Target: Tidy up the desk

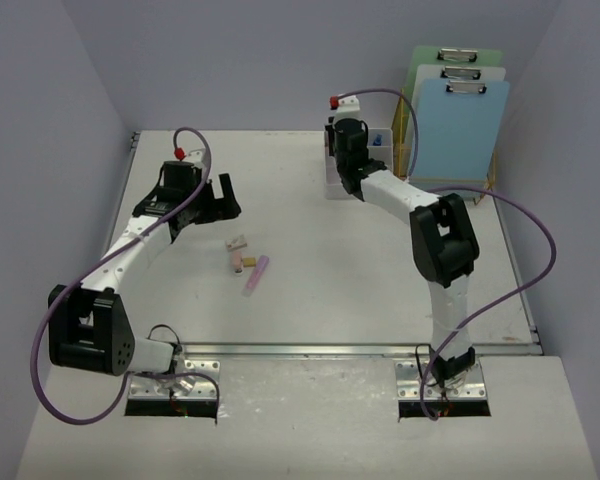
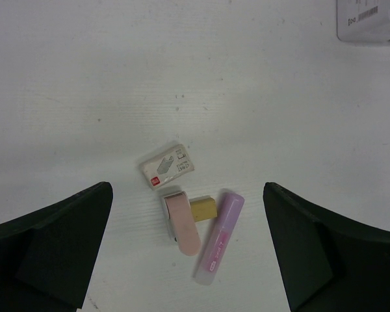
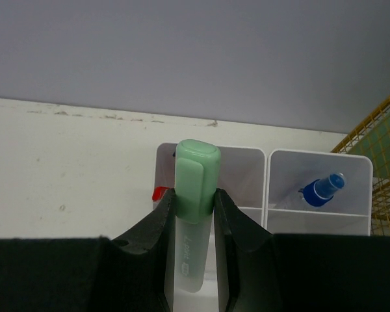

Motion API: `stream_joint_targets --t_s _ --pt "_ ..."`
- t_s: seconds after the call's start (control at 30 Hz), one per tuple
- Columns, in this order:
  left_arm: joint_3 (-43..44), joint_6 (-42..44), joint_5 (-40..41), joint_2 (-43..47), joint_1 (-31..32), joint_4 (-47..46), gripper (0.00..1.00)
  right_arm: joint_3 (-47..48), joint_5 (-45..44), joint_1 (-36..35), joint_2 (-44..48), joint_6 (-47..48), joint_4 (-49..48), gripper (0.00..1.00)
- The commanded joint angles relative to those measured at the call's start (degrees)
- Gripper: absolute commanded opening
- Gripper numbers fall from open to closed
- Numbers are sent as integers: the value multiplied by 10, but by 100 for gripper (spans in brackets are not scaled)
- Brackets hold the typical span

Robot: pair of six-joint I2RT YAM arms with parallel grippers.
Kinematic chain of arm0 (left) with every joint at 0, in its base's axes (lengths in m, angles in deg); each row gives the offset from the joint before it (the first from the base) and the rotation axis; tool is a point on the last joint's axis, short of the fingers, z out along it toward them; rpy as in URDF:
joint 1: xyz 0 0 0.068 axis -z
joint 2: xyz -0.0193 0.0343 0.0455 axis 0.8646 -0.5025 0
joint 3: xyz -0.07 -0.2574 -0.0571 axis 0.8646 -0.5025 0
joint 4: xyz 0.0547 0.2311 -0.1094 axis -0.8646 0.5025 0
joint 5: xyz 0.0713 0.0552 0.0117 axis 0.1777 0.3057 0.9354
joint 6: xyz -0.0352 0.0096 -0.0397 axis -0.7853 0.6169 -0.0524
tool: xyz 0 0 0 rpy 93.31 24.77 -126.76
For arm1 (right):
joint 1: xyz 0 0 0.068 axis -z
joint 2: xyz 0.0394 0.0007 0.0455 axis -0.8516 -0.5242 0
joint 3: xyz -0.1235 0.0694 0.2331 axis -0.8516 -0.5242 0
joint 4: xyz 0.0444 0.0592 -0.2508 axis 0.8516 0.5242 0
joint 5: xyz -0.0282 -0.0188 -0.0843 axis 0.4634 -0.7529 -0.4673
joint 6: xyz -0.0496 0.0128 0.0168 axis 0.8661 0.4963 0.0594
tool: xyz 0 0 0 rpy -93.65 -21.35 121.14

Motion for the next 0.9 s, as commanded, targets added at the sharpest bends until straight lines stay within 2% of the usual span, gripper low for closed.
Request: stream_joint_targets --t_s 0.0,0.13,0.2,0.23,0.27,0.4,0.53,0.67,0.77,0.87 --pt "20 8 6 4 -6 -24 100 43 -20 3 -30 9 -85 0" --pt "15 12 10 1 -8 -27 100 54 -24 3 -52 23 -113 0" --pt "15 12 10 -2 -9 -29 100 54 -24 3 -60 24 -118 6" --pt "15 11 10 -4 -10 -29 100 53 -22 3 -61 24 -118 10" --pt "15 11 9 -6 -11 -31 100 51 -18 3 -62 24 -118 21" --pt "16 9 7 -12 -11 -32 100 30 -1 3 -38 25 -107 51" --pt "18 5 6 -9 -12 -30 100 -6 65 1 24 33 -69 73" --pt "19 -1 24 -5 -12 -28 100 -50 115 -12 106 36 -13 75" --pt "18 -2 52 5 -13 -27 100 -66 140 -39 177 4 120 69" --pt "16 -10 74 15 -12 -28 100 -66 170 -76 210 -90 313 62"
